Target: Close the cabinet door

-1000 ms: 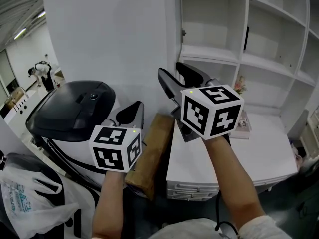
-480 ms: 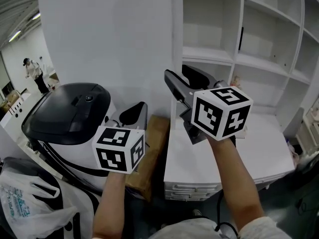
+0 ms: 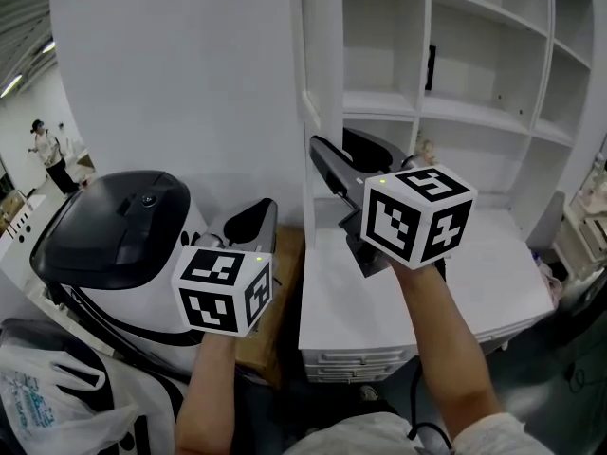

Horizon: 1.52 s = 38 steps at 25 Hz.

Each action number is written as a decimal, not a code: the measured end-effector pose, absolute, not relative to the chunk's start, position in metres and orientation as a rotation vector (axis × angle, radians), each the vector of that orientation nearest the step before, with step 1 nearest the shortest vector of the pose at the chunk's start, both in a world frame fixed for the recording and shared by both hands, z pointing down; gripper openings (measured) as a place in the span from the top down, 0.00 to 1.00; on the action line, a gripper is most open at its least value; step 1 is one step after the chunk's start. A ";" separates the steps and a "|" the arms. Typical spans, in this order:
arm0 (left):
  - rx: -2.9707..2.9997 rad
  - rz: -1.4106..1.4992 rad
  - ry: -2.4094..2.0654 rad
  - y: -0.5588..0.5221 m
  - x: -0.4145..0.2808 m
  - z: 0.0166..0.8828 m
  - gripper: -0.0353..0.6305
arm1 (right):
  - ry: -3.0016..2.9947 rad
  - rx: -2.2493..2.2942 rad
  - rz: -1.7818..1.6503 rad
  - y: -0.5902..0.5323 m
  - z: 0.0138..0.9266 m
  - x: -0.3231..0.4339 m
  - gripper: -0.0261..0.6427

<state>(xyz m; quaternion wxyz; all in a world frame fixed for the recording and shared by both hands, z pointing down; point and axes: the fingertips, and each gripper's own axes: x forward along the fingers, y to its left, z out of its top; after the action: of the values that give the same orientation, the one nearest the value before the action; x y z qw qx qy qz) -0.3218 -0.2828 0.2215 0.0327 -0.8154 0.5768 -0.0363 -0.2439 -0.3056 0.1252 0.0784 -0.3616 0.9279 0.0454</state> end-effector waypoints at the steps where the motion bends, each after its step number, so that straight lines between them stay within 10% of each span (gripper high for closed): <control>1: -2.513 -0.113 1.768 -0.284 -0.318 0.221 0.95 | 2.775 -1.085 0.132 -0.306 0.125 -0.240 0.73; 38: -2.553 -0.131 1.652 -0.376 -0.193 0.217 0.95 | 2.740 -1.098 0.115 -0.390 0.124 -0.102 0.84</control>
<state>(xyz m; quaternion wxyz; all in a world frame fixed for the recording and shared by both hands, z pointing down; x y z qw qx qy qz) -0.1933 -0.3756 0.2166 0.0489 -0.8379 0.5420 -0.0429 -0.1025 -0.3901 0.1244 0.0934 -0.3701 0.9235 0.0387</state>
